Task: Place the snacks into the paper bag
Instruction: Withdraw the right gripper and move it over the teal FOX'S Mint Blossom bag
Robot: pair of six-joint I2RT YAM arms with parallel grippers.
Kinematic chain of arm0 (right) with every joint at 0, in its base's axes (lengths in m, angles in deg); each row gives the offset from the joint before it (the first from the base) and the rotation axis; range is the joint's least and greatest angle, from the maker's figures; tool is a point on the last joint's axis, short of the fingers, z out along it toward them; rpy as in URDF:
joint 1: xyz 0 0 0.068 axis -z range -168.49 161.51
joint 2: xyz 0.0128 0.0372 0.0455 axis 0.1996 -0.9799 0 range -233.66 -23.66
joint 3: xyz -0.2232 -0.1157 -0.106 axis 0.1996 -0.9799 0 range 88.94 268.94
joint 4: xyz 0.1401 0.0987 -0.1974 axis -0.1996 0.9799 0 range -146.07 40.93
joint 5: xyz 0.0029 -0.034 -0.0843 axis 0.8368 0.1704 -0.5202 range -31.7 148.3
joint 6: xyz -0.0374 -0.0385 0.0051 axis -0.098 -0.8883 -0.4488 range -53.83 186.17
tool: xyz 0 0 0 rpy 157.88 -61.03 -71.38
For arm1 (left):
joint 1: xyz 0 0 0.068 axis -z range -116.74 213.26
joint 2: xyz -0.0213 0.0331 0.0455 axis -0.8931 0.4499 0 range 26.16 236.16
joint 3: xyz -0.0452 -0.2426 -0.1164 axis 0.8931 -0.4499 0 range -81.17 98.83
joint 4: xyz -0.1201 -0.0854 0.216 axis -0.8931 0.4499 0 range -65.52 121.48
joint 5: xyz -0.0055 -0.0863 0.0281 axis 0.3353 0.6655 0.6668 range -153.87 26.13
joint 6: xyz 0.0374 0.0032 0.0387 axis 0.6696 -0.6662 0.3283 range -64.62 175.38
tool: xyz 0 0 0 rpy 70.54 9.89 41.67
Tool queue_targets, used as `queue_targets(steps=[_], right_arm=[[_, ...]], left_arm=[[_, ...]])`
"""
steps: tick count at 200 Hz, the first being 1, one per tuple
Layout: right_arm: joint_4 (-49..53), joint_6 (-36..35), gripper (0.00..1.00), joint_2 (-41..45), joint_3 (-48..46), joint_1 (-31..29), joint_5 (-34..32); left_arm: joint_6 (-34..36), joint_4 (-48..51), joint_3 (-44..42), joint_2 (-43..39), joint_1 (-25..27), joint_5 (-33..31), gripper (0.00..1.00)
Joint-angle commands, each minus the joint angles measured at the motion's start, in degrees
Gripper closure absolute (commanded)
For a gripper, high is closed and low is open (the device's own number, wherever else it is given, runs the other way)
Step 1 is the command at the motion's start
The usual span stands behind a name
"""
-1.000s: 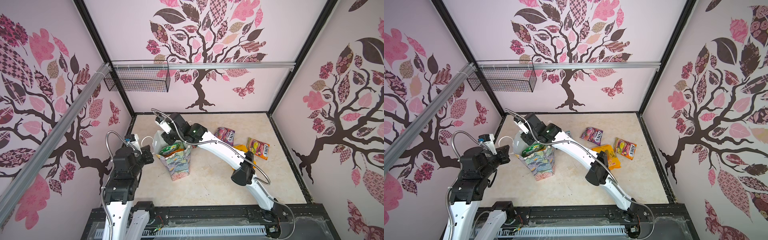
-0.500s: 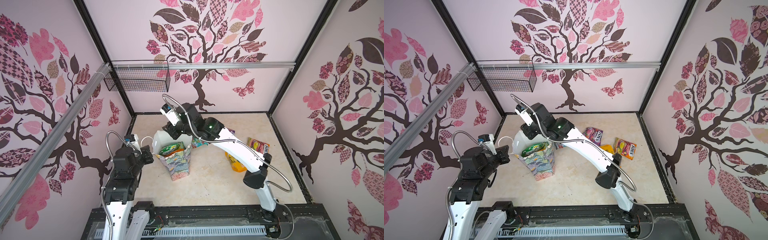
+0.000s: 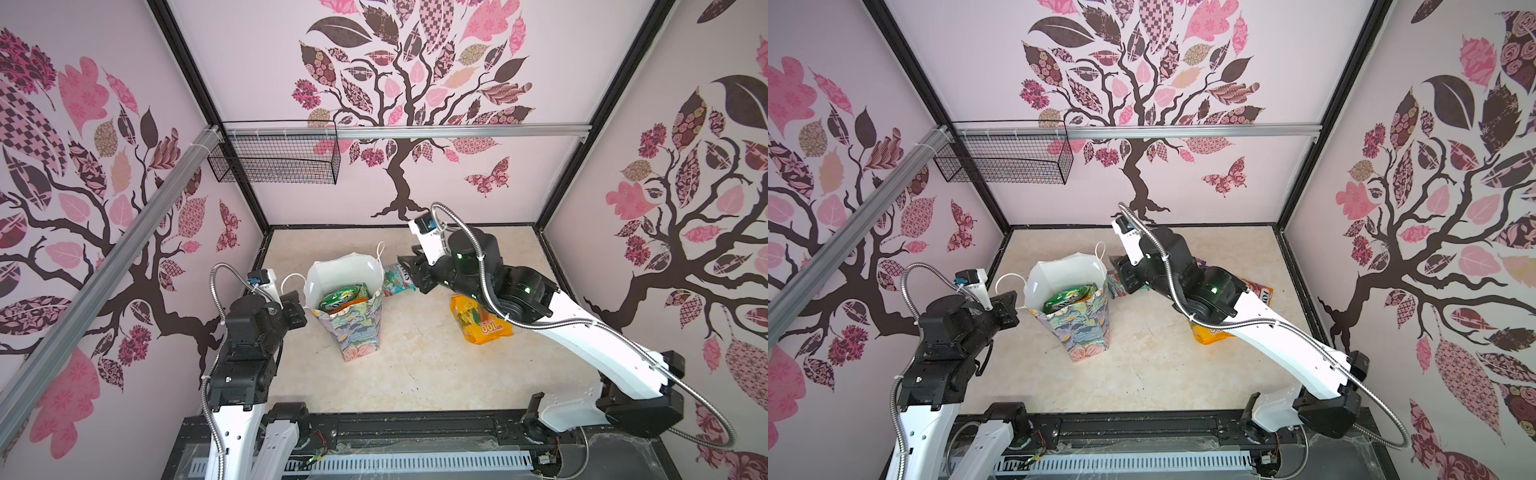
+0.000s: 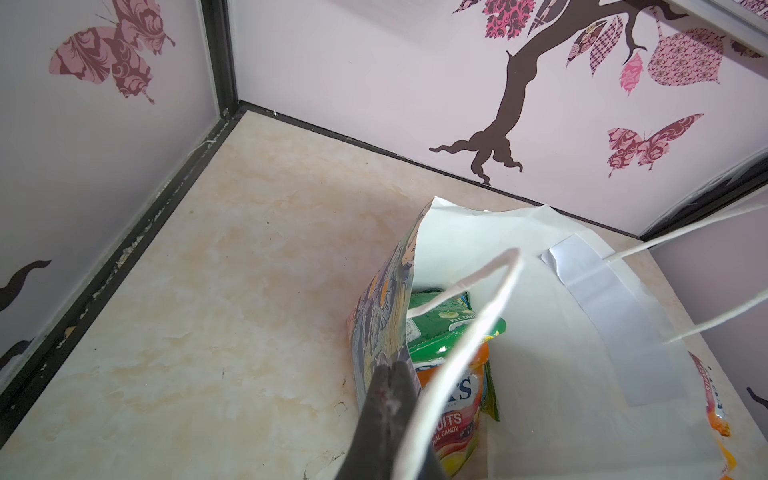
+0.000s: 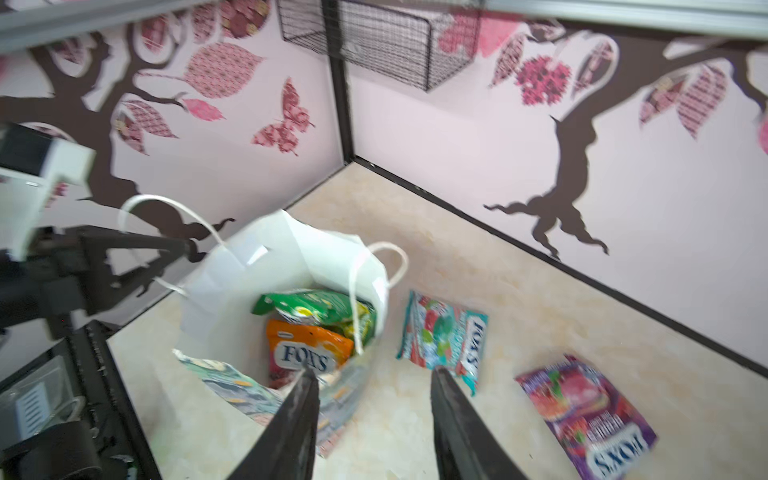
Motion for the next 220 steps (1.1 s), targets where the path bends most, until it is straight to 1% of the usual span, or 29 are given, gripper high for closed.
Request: queue_targets(steps=[1,12,29,45,58,75,99,122,138,167,191,220], right_arm=[[-4.17,6.05,0.54,3.57,-7.57,7.76,4.61],[-5.01,6.71,0.53,3.71,-10.63,10.32,6.2],[-5.89,6.64,0.51,2.39,-13.39,12.03,6.46],[-7.37,6.77,0.48,0.11,-14.94,13.68,8.51],[-8.61,6.0,0.43,-2.69,-15.48,15.15,10.82],[-9.05,3.77,0.33,-7.37,-15.43,15.65,10.48],[-9.21,1.1,0.24,-14.17,-12.56,15.71,10.84],[-10.27,-0.15,0.14,-19.92,-9.55,15.78,10.86],[-10.11,-0.84,0.09,-24.0,-6.41,15.77,10.63],[-11.03,-1.53,0.05,-30.45,-1.9,15.76,10.23],[-12.02,-1.5,0.03,-35.76,1.77,15.81,8.56],[-12.16,-0.02,0.01,-42.97,8.74,15.8,8.01]], left_arm=[[0.45,-0.22,0.98,-0.18,-0.16,-0.21,0.97],[0.45,-0.22,1.03,-0.16,-0.16,-0.06,0.97],[0.45,-0.24,0.94,-0.19,-0.22,-0.05,0.97],[0.45,-0.2,0.94,-0.22,-0.17,-0.23,0.97],[0.5,-0.18,0.94,-0.23,-0.18,-0.32,0.97],[0.42,-0.3,0.94,-0.18,-0.21,-0.11,0.97],[0.36,-0.46,0.94,-0.15,-0.18,0.04,0.97],[0.53,-0.23,1.03,-0.13,-0.22,-0.2,0.97],[0.63,-0.22,1.06,-0.21,-0.15,-0.22,0.97],[0.71,-0.31,1.33,-0.09,-0.2,-0.14,0.97],[0.8,-0.31,1.38,0.09,-0.19,0.08,0.96],[0.81,-0.31,1.57,0.13,-0.23,-0.14,0.96]])
